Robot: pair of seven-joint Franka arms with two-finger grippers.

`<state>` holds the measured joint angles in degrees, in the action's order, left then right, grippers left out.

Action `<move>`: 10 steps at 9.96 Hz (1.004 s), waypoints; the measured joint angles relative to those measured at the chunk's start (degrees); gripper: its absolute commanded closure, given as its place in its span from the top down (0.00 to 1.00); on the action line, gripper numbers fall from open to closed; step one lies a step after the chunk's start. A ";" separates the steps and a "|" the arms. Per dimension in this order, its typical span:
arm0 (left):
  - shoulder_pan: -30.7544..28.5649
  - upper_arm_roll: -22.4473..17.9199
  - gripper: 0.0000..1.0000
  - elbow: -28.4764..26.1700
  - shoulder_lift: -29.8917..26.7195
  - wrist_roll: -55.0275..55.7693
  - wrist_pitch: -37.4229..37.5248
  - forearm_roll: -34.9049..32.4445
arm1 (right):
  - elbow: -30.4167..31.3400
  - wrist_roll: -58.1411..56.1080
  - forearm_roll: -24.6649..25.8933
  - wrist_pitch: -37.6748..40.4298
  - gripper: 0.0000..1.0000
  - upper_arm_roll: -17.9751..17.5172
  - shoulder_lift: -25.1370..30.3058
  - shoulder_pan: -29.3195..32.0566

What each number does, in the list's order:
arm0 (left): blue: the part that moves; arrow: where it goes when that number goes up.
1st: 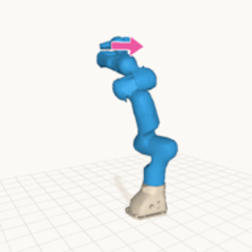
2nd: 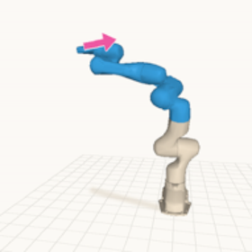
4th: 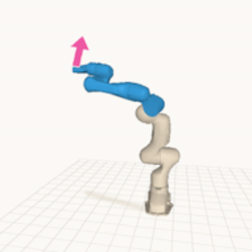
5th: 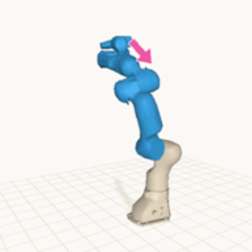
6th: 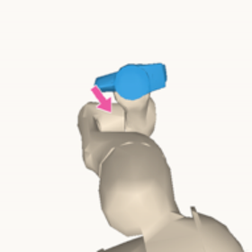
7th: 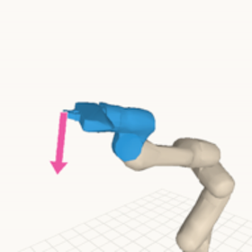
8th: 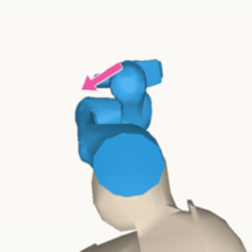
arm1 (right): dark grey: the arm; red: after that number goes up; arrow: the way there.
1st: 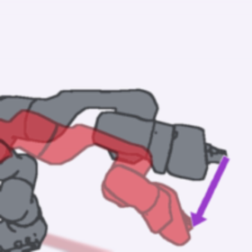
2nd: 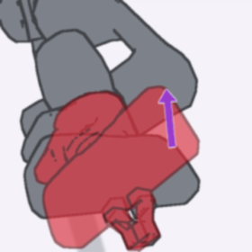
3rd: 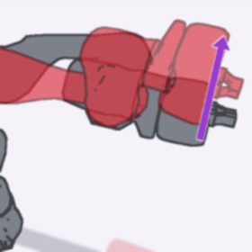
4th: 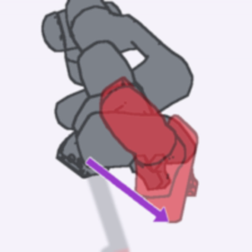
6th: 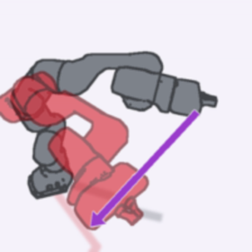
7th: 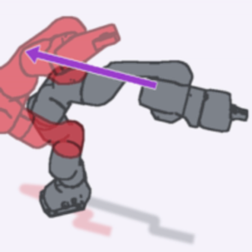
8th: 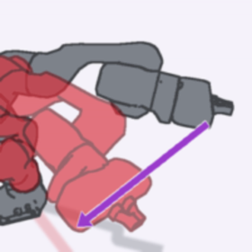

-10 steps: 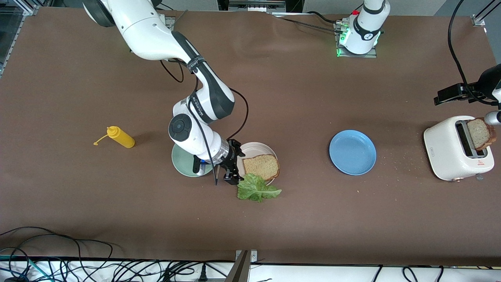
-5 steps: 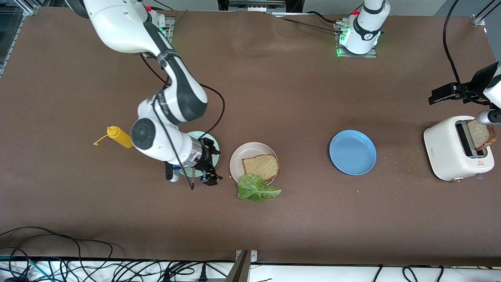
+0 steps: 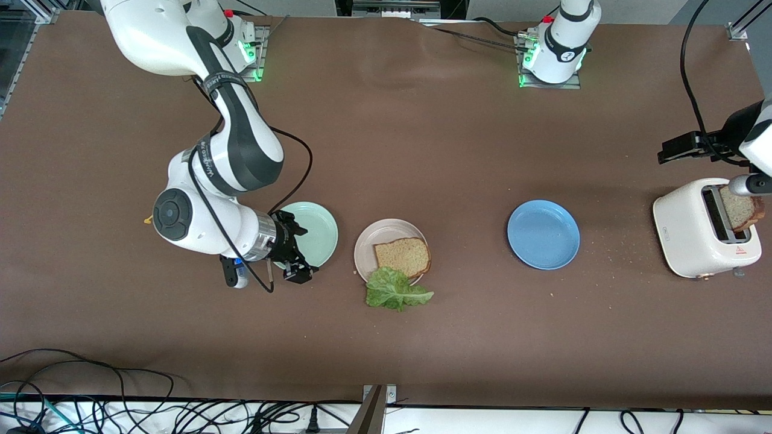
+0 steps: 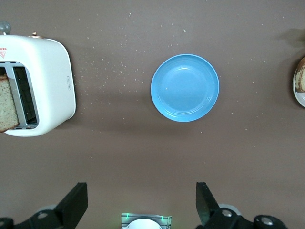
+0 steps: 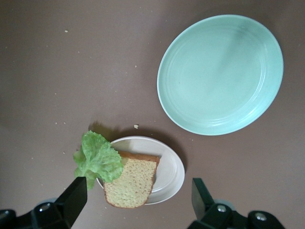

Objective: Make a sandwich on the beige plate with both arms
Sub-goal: 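Move the right gripper toward the yellow mustard bottle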

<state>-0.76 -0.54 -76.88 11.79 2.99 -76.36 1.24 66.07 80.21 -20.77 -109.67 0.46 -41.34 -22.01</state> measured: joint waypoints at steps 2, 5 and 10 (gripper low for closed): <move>0.02 0.23 1.00 1.12 0.08 -0.01 -0.14 0.00 | 0.00 -8.46 0.16 4.54 1.00 2.44 1.83 0.18; 0.01 0.25 1.00 2.49 0.07 -0.01 -0.14 0.00 | -0.01 -25.56 0.33 12.15 1.00 8.18 4.31 0.46; -0.19 0.02 1.00 2.51 0.09 0.01 -0.15 -0.01 | 0.63 -62.64 0.43 21.26 1.00 21.39 5.26 1.02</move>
<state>-0.94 -0.52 -74.37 11.87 3.00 -76.51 1.24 66.70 17.57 -20.34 -88.41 21.85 -36.08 -20.98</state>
